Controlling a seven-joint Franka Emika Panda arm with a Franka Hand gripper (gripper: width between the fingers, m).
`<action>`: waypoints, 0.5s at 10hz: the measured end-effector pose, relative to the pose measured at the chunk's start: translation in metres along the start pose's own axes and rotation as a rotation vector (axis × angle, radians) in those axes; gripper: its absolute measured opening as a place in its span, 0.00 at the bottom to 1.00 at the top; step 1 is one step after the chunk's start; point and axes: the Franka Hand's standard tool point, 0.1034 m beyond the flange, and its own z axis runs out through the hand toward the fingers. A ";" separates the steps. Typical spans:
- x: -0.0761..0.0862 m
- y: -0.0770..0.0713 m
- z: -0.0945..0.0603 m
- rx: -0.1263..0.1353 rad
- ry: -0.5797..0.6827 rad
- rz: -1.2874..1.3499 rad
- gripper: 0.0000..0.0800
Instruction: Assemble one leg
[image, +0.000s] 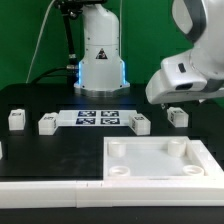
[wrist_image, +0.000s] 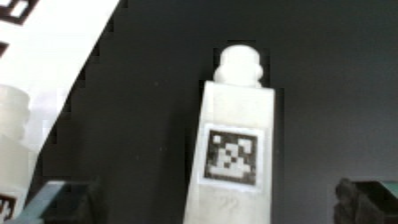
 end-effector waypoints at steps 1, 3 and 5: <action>0.002 0.000 0.004 -0.002 -0.066 0.007 0.81; 0.005 -0.001 0.015 -0.004 -0.121 0.024 0.81; 0.004 -0.003 0.020 -0.010 -0.126 0.037 0.81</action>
Offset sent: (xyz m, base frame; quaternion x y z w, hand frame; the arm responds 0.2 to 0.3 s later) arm -0.0098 -0.0013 -0.0108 -0.0131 -0.0034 0.0371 0.9992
